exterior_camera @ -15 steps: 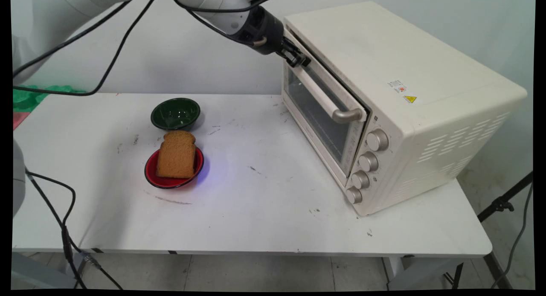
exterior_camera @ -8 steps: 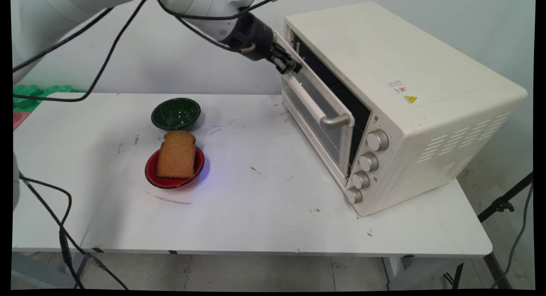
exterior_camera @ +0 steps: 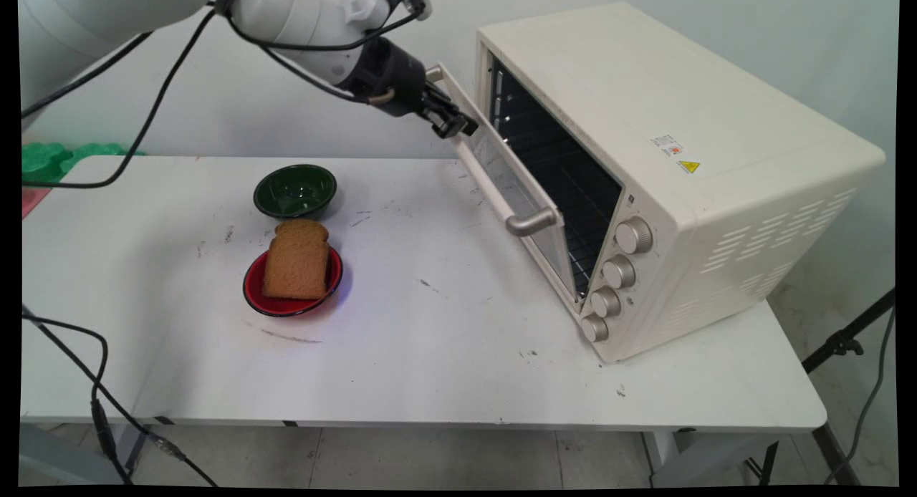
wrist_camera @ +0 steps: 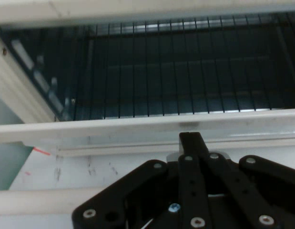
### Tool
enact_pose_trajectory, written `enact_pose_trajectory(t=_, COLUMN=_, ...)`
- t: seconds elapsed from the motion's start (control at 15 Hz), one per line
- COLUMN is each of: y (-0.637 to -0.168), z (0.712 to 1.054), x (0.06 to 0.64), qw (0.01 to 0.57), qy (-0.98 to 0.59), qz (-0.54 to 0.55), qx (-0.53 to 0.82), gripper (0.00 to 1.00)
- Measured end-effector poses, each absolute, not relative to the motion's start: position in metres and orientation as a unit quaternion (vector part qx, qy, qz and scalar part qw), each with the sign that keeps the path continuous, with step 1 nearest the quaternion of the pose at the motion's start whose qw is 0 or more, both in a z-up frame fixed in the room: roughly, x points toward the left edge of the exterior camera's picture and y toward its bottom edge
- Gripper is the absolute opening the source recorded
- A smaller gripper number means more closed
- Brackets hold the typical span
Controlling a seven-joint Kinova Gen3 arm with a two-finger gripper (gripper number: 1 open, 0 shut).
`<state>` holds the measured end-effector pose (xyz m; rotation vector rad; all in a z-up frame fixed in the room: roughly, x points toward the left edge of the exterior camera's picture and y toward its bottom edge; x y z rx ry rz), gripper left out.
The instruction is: Open the oven
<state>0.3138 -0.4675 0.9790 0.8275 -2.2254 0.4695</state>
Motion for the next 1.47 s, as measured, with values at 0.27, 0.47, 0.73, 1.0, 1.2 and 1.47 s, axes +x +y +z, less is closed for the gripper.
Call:
enact_pose_trajectory(t=0.27, y=-0.458, z=0.967, x=0.332, qw=0.354, qy=-0.860, qz=0.176, qx=0.324, gripper=0.00)
enact_pose_trajectory(t=0.47, y=-0.450, z=0.955, x=0.346, qw=0.355, qy=-0.859, qz=0.173, qx=0.326, gripper=0.00)
enact_pose_trajectory(t=0.73, y=-0.438, z=0.933, x=0.365, qw=0.358, qy=-0.856, qz=0.168, qx=0.333, gripper=0.00)
enact_pose_trajectory(t=1.0, y=-0.427, z=0.910, x=0.384, qw=0.360, qy=-0.851, qz=0.165, qx=0.343, gripper=0.00)
enact_pose_trajectory(t=1.2, y=-0.421, z=0.892, x=0.396, qw=0.363, qy=-0.848, qz=0.163, qx=0.349, gripper=0.00)
enact_pose_trajectory(t=1.47, y=-0.413, z=0.869, x=0.410, qw=0.366, qy=-0.846, qz=0.159, qx=0.353, gripper=0.00)
